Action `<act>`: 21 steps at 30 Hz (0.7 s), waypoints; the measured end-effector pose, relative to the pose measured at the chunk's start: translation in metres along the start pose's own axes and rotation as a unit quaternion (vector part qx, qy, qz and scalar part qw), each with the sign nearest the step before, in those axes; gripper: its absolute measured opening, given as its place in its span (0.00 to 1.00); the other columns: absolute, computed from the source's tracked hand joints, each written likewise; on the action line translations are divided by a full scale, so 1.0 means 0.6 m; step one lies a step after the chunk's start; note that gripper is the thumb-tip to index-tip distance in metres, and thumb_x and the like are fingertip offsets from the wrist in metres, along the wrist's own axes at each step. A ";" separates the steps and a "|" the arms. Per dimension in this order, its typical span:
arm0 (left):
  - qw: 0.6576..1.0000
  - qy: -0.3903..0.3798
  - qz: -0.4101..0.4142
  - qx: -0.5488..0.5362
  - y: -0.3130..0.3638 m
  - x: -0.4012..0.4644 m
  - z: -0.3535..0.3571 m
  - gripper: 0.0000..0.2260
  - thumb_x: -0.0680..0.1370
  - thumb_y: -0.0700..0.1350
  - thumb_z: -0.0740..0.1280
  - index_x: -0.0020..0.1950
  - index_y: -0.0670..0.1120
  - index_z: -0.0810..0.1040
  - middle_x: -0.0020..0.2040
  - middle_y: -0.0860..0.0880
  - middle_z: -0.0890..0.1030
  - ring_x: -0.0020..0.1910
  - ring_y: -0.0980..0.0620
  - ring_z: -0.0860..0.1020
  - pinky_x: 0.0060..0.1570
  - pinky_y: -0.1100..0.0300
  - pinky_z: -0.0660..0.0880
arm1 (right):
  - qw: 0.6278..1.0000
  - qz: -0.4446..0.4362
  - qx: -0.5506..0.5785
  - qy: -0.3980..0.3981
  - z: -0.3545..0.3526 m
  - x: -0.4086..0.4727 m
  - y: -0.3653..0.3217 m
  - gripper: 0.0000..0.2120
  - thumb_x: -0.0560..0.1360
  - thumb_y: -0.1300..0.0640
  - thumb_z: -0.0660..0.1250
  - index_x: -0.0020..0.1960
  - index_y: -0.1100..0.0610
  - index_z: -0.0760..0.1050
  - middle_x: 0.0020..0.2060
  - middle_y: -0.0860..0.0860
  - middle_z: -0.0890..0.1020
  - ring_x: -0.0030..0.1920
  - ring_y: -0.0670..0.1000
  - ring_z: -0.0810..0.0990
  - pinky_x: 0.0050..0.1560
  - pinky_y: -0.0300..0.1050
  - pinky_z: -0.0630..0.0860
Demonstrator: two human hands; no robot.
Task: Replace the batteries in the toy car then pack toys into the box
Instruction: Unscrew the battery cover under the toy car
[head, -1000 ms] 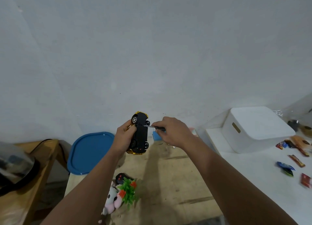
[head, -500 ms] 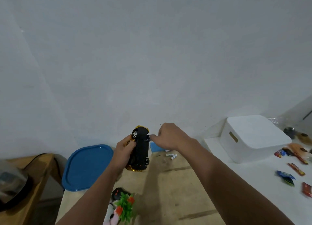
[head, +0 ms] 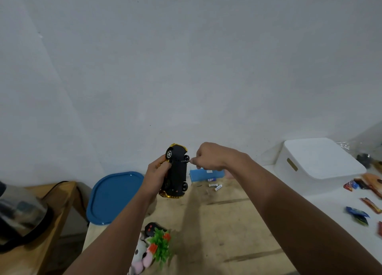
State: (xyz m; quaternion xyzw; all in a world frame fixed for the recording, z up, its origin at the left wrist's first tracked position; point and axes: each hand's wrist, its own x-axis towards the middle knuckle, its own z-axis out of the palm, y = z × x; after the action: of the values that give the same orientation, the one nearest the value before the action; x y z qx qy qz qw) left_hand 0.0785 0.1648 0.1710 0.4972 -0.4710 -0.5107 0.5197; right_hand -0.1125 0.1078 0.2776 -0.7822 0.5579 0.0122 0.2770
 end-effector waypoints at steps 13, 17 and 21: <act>0.999 -0.005 -0.023 -0.028 -0.033 -0.006 0.005 0.16 0.79 0.51 0.60 0.59 0.51 0.85 0.52 0.43 0.86 0.52 0.46 0.83 0.55 0.45 0.81 | 0.997 -0.007 -0.070 0.043 -0.011 0.000 -0.010 0.21 0.75 0.42 0.66 0.35 0.59 0.76 0.30 0.52 0.76 0.31 0.51 0.73 0.34 0.44 0.68; 0.999 -0.002 -0.027 -0.026 -0.039 -0.006 0.002 0.16 0.79 0.51 0.60 0.58 0.48 0.84 0.52 0.42 0.85 0.51 0.44 0.82 0.55 0.43 0.80 | 0.999 0.010 -0.042 0.021 -0.013 0.000 -0.009 0.20 0.75 0.48 0.65 0.47 0.66 0.81 0.32 0.53 0.75 0.33 0.53 0.72 0.38 0.45 0.69; 0.999 -0.002 -0.033 -0.042 -0.044 -0.007 0.001 0.17 0.78 0.50 0.61 0.59 0.45 0.84 0.55 0.36 0.84 0.51 0.44 0.83 0.55 0.42 0.80 | 0.998 0.002 -0.056 0.029 -0.009 0.003 -0.010 0.21 0.74 0.43 0.69 0.36 0.61 0.75 0.29 0.51 0.74 0.31 0.52 0.71 0.35 0.44 0.68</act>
State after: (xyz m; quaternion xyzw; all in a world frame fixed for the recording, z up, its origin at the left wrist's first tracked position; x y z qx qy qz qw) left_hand 0.0763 0.1695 0.1449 0.4893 -0.4339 -0.5475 0.5221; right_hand -0.1080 0.1049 0.2841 -0.7952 0.5660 0.0214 0.2166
